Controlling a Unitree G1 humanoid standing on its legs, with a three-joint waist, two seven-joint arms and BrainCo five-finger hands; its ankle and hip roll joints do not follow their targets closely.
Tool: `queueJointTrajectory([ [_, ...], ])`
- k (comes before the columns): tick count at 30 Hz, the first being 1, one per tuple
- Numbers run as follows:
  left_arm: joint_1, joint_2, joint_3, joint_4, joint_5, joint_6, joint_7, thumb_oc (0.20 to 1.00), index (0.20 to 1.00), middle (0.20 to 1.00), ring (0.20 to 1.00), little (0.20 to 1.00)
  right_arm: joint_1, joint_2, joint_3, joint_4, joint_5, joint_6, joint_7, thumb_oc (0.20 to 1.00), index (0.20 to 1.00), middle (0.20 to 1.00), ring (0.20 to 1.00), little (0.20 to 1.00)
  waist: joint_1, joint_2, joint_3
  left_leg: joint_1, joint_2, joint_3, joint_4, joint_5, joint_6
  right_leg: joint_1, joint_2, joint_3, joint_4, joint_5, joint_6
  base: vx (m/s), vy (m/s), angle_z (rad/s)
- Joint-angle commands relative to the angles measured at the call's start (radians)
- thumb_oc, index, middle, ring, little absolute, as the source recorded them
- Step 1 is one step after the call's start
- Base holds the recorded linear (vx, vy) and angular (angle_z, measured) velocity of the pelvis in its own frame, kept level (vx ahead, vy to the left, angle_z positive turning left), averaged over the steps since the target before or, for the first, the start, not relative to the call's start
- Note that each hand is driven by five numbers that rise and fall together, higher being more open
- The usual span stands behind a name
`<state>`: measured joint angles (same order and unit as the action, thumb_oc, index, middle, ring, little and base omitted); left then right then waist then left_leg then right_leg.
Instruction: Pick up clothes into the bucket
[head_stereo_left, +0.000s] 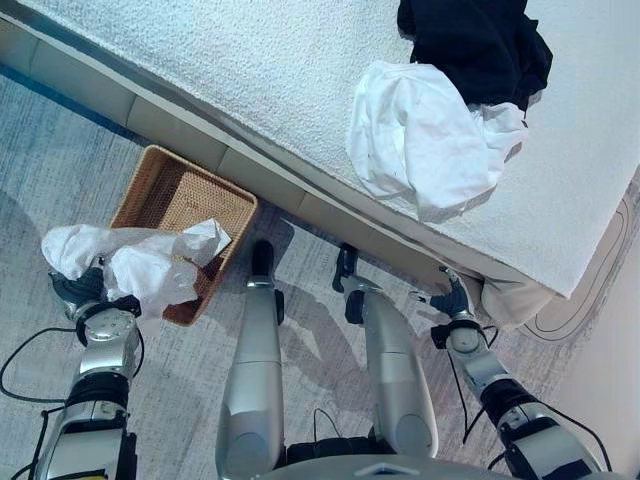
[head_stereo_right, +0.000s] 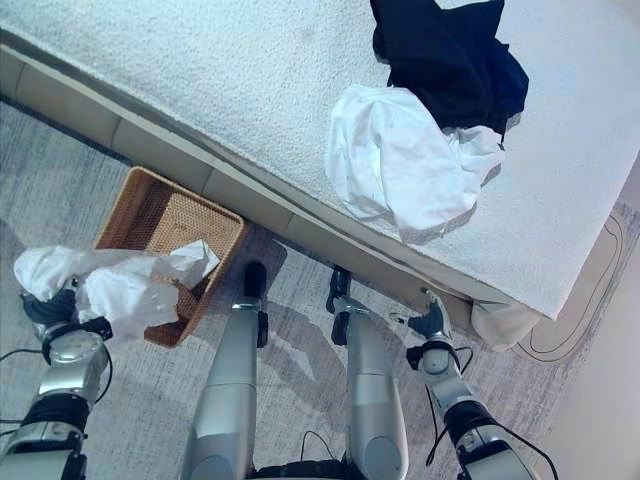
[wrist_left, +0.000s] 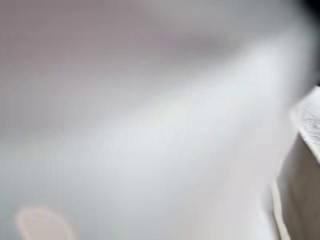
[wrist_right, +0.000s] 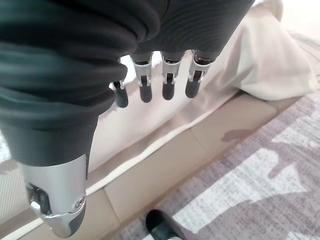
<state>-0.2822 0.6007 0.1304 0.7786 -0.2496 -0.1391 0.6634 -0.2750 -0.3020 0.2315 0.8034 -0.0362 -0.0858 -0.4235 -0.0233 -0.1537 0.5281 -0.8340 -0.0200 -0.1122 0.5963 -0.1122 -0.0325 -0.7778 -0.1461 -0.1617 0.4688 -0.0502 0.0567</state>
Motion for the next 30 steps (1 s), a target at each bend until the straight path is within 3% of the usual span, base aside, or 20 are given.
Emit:
queueJointTrajectory([
  [1, 0.023, 0.035, 0.024, -0.020, 0.036, -0.006, 0.043, 1.000, 1.000, 1.000, 1.000, 1.000, 0.049, -0.072, 0.018, -0.035, 0.014, -0.028, -0.027, 1.000, 1.000, 1.000, 1.000, 1.000, -0.008, 0.006, -0.008, 0.025, -0.023, 0.006, 0.038, -0.058, 0.034, 0.080, -0.027, 0.063, -0.006, -0.043, 0.070, 0.00, 0.000, 0.00],
  [9, 0.051, -0.007, 0.012, -0.043, 0.075, 0.004, 0.038, 1.000, 1.000, 1.000, 1.000, 1.000, 0.032, -0.088, -0.058, -0.160, 0.018, -0.055, -0.104, 1.000, 1.000, 1.000, 1.000, 1.000, -0.012, 0.017, -0.008, 0.049, -0.024, 0.016, 0.012, -0.050, 0.034, 0.093, -0.025, 0.071, -0.030, -0.033, 0.073, 0.00, 0.016, -0.04],
  [19, 0.096, -0.074, -0.053, -0.098, 0.079, -0.003, -0.042, 1.000, 1.000, 1.000, 1.000, 1.000, -0.065, -0.108, -0.190, -0.335, -0.012, -0.086, -0.263, 1.000, 1.000, 1.000, 1.000, 1.000, -0.002, 0.071, -0.008, 0.054, -0.037, 0.016, 0.001, -0.044, 0.036, 0.085, -0.034, 0.075, -0.008, -0.048, 0.067, 0.00, 0.010, -0.02],
  [21, 0.107, -0.105, -0.101, -0.121, -0.001, -0.046, -0.134, 1.000, 1.000, 1.000, 1.000, 1.000, -0.127, -0.126, -0.204, -0.293, 0.024, -0.066, -0.263, 1.000, 1.000, 1.000, 1.000, 1.000, 0.010, 0.093, -0.008, 0.055, -0.047, 0.010, -0.011, -0.036, 0.035, 0.079, -0.039, 0.073, 0.002, -0.052, 0.063, -0.01, -0.006, 0.02],
  [30, 0.146, -0.206, -0.271, -0.098, -0.079, -0.072, -0.271, 1.000, 1.000, 1.000, 1.000, 1.000, -0.404, -0.230, -0.140, -0.011, 0.099, -0.006, -0.237, 1.000, 1.000, 1.000, 1.000, 1.000, 0.056, 0.154, -0.008, 0.050, -0.069, -0.004, -0.051, -0.004, 0.026, 0.060, -0.061, 0.059, 0.029, -0.060, 0.052, -0.01, -0.028, 0.10],
])
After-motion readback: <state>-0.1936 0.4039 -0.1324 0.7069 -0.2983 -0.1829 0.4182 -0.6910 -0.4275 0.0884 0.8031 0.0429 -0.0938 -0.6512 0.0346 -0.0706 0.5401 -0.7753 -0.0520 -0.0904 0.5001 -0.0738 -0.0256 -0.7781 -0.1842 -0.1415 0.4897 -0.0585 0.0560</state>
